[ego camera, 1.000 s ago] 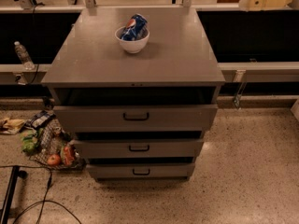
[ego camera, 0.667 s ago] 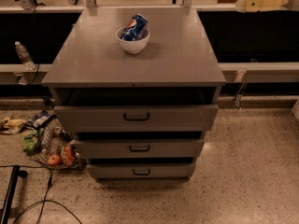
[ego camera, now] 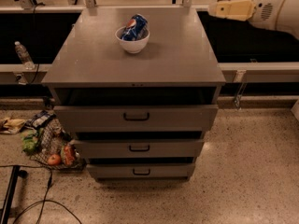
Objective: Pick pepsi can from white bowl and place on counter
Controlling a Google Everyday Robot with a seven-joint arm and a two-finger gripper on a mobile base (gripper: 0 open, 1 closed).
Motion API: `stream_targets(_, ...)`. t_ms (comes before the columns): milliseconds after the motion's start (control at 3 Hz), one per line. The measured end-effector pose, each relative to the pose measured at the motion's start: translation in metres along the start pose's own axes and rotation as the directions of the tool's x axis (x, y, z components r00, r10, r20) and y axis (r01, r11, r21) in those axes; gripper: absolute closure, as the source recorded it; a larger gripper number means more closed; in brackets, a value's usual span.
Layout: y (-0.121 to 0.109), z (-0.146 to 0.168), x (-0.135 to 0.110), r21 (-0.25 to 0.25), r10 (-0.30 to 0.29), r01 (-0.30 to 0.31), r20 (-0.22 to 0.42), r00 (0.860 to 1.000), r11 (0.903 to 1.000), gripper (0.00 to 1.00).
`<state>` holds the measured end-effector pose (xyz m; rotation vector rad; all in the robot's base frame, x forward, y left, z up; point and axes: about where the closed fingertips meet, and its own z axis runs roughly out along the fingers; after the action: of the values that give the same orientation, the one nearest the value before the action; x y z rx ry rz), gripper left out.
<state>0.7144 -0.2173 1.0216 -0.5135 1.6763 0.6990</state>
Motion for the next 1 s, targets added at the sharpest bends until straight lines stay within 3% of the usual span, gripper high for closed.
stream_targets(333,-0.028,0.051,0.028,0.111,0.197,-0.195,-0.01,0.98,0.9746,0.0)
stream_targets(667,-0.041,0.091,0.031,0.12,0.269,-0.267,0.002,0.963,0.9563,0.0)
stream_targets(1000,-0.03,0.141,0.033,0.004,0.322,-0.322,0.01,0.947,0.9466,0.0)
